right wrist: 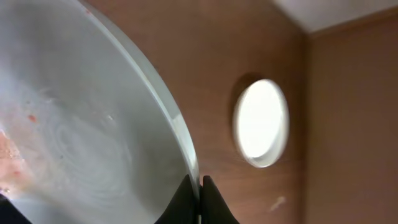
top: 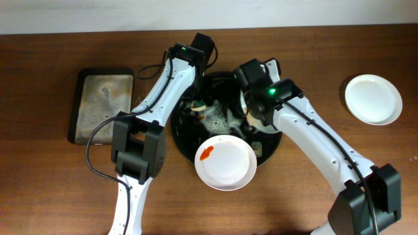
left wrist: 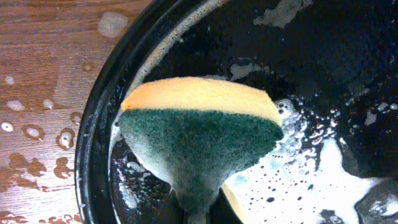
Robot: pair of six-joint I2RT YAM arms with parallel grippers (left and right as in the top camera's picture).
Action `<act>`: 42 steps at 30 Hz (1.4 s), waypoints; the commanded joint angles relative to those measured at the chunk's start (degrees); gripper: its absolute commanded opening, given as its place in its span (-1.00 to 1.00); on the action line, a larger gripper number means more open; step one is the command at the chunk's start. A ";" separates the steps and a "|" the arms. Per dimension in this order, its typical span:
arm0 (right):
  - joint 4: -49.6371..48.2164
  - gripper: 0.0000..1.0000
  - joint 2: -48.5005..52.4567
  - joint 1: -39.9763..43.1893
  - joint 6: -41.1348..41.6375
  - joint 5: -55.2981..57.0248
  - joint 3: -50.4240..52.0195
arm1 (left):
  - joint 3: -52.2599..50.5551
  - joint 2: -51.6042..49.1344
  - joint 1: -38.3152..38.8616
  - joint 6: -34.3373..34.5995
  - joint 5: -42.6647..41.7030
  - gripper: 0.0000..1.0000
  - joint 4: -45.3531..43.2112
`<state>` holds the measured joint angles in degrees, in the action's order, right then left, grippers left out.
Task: Clean dirty plates on tray and stack at the side
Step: 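Tilt the plate up with the right gripper while scrubbing with the sponge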
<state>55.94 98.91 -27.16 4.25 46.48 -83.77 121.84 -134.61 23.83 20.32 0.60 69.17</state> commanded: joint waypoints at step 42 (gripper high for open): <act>1.55 -0.92 -0.50 4.74 15.82 -21.16 0.20 | 1.09 -0.74 0.35 -9.70 -41.53 -0.99 -7.74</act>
<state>57.34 98.91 -22.41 17.80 26.65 -83.77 121.84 -134.61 23.81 11.88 -36.77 61.49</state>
